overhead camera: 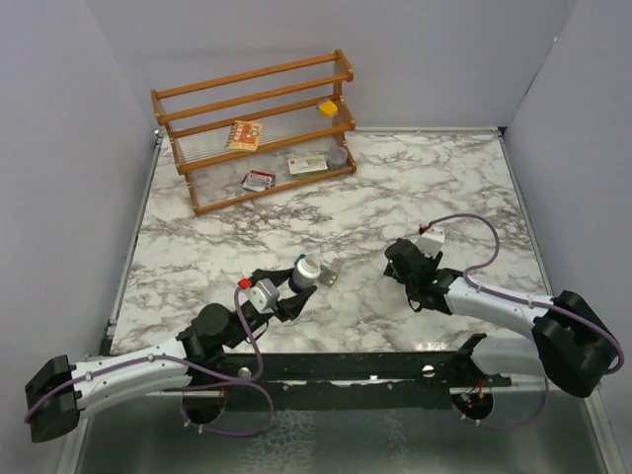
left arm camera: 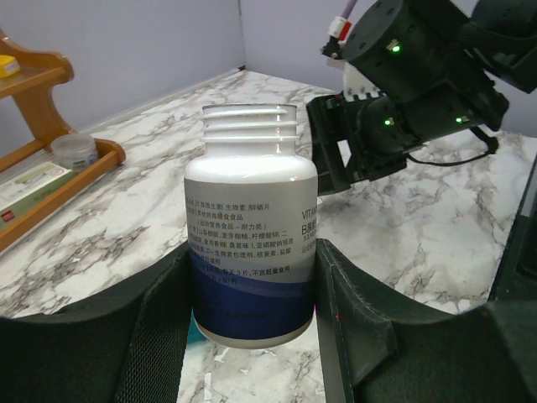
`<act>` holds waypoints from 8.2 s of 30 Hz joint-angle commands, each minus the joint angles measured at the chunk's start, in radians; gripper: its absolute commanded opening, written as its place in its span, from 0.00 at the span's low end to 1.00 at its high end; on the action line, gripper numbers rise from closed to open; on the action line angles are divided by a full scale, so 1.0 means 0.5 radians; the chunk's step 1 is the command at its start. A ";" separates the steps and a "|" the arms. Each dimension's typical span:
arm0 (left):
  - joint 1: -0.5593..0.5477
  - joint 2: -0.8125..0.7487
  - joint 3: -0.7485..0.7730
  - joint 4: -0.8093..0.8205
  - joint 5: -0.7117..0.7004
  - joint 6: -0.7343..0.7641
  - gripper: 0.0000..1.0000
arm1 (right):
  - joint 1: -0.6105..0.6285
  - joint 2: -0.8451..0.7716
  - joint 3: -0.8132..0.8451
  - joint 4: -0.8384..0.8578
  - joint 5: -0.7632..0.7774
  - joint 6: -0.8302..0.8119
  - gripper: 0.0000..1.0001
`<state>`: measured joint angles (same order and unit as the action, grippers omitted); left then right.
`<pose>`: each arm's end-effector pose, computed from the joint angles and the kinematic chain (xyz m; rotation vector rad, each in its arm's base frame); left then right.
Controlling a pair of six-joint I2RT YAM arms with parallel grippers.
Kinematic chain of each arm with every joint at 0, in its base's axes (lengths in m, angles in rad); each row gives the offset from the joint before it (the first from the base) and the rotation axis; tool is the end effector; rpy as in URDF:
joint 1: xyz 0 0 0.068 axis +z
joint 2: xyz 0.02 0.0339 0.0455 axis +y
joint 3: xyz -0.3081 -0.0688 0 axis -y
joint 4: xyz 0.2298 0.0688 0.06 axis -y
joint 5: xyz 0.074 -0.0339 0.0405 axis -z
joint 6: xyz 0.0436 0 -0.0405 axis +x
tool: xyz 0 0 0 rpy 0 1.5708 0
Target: Sort the pills into containers
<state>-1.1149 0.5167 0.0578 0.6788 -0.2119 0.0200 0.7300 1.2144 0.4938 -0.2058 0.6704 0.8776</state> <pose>0.0516 -0.0844 0.2431 0.5900 1.2682 -0.7749 0.1595 0.1063 0.2092 0.4236 2.2075 -0.0031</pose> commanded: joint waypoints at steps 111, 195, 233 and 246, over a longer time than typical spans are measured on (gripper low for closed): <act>-0.001 0.408 0.505 0.291 -0.580 0.306 0.00 | 0.050 -0.053 0.768 0.120 -0.618 -1.077 0.12; 0.647 0.601 0.063 0.994 0.578 -0.441 0.00 | 0.074 0.212 0.661 1.579 -2.439 -0.690 0.86; 0.647 0.800 0.166 1.078 0.516 -0.551 0.01 | 0.123 0.318 0.862 1.202 -2.353 -0.918 0.01; 0.647 0.785 0.235 1.054 0.481 -0.549 0.42 | 0.129 0.224 0.829 1.064 -2.288 -1.091 0.01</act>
<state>-0.7876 0.9268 0.1257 1.1358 0.0513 -0.2558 0.7864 1.3529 0.9043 0.3981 -0.5137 0.3935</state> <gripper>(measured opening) 0.539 0.400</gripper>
